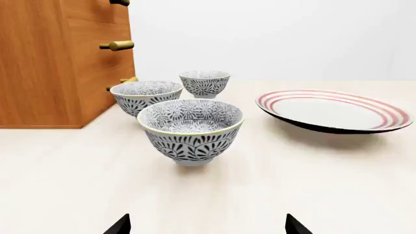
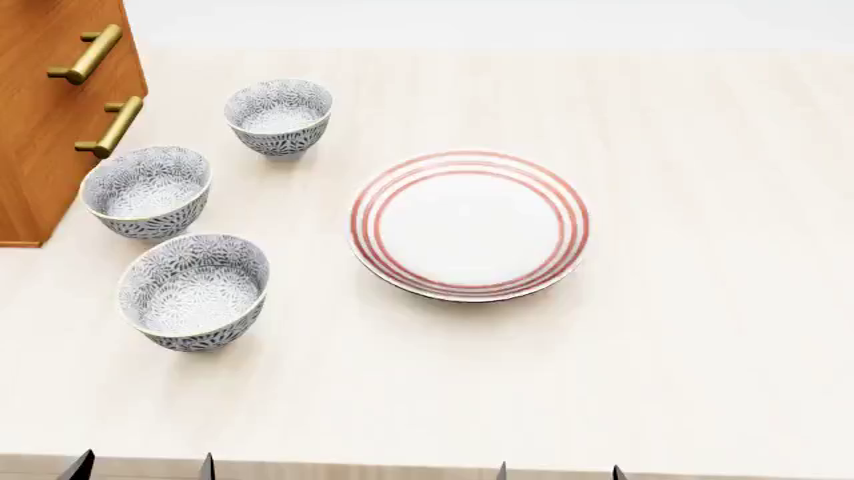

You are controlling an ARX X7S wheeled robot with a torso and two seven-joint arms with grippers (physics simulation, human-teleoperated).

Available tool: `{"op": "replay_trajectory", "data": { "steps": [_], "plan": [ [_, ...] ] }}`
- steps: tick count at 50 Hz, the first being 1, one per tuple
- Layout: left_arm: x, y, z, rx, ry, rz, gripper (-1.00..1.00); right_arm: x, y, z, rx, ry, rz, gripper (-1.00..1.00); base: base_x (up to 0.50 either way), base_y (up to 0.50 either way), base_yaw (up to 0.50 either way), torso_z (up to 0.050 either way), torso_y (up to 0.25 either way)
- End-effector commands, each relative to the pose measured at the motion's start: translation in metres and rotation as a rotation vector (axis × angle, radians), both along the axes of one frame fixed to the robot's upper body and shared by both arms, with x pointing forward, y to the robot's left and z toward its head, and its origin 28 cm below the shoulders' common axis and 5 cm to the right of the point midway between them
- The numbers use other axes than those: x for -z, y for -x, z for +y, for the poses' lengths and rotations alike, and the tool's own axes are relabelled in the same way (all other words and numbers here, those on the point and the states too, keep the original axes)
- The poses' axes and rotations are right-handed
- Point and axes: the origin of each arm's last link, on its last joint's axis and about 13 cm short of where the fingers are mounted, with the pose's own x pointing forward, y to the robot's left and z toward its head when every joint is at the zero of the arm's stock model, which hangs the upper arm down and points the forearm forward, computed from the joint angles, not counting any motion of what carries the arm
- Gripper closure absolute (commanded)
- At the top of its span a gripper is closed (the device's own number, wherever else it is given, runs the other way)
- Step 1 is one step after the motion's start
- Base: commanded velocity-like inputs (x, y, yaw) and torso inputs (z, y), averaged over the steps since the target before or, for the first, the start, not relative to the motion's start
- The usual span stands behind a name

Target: Open the top drawer of the cabinet.

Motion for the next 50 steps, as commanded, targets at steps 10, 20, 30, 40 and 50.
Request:
{"op": "replay_trajectory", "data": {
  "steps": [10, 20, 30, 40, 50],
  "plan": [
    [0.0003, 0.0005, 0.0000, -0.003, -0.001, -0.003, -1.00, 0.0004, 0.0014, 0.0009, 0.001, 0.005, 0.007, -1.00, 0.00, 0.00, 0.00, 0.000, 0.000],
    [0.0000, 0.0005, -0.0001, -0.003, -0.002, -0.003, -1.00, 0.0006, 0.0018, 0.0015, -0.006, 0.022, 0.009, -1.00, 0.00, 0.00, 0.00, 0.000, 0.000],
    [-0.0004, 0.0005, -0.0002, -0.002, -0.001, -0.001, -1.00, -0.0001, 0.0022, 0.0015, -0.018, 0.029, 0.000, -1.00, 0.00, 0.43, 0.00, 0.000, 0.000],
    [0.0000, 0.0021, -0.0006, 0.005, -0.024, -0.014, -1.00, 0.0000, 0.0028, 0.0018, -0.023, 0.032, -0.004, -1.00, 0.00, 0.50, 0.00, 0.000, 0.000],
    [-0.0002, 0.0008, -0.0005, -0.002, -0.021, -0.011, -1.00, 0.0003, 0.0027, 0.0016, -0.023, 0.029, -0.004, -1.00, 0.00, 0.50, 0.00, 0.000, 0.000]
  ]
}}
